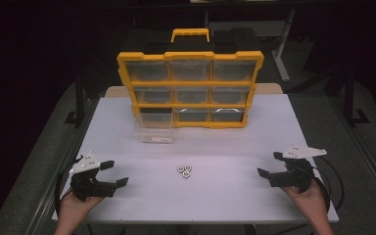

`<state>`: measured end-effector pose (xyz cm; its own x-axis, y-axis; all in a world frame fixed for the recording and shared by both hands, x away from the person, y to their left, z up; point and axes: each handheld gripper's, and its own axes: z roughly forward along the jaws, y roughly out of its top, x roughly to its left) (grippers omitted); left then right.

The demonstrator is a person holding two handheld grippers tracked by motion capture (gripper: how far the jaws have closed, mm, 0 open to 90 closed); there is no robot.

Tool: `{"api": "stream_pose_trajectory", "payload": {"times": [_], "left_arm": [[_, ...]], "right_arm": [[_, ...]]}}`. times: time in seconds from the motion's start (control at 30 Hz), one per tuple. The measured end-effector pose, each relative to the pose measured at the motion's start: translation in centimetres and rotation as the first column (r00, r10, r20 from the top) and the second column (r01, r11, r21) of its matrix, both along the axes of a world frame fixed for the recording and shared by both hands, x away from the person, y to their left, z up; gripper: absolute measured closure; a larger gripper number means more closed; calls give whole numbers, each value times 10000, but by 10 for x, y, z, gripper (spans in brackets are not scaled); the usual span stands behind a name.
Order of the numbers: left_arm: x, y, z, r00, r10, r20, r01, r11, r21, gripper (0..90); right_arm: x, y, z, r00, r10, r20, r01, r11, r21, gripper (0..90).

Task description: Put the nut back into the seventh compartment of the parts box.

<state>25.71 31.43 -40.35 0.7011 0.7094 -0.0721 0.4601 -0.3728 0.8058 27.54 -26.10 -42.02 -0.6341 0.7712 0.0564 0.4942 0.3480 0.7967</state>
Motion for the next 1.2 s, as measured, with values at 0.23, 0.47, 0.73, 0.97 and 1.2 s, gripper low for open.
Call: {"api": "stream_pose_trajectory", "payload": {"times": [0.23,0.47,0.73,0.97,1.2], "left_arm": [[0,2,0,10000,45,-44,-46,10000,-70,165],[-2,3,1,10000,27,-19,-27,9999,-144,167],[-2,4,1,10000,64,-15,-65,9997,-238,167],[-2,4,1,10000,36,-15,-37,9997,-247,168],[-2,3,1,10000,-14,-46,13,9998,-219,167]], "right_arm": [[2,-2,-1,10000,21,-65,-20,10000,74,139],[2,0,-1,9997,160,-198,-160,9999,-22,138],[2,1,0,9997,187,-146,-186,9998,70,139],[3,3,-1,9996,195,-224,-193,9998,102,139],[3,4,1,9995,248,-217,-247,9997,65,138]]}}
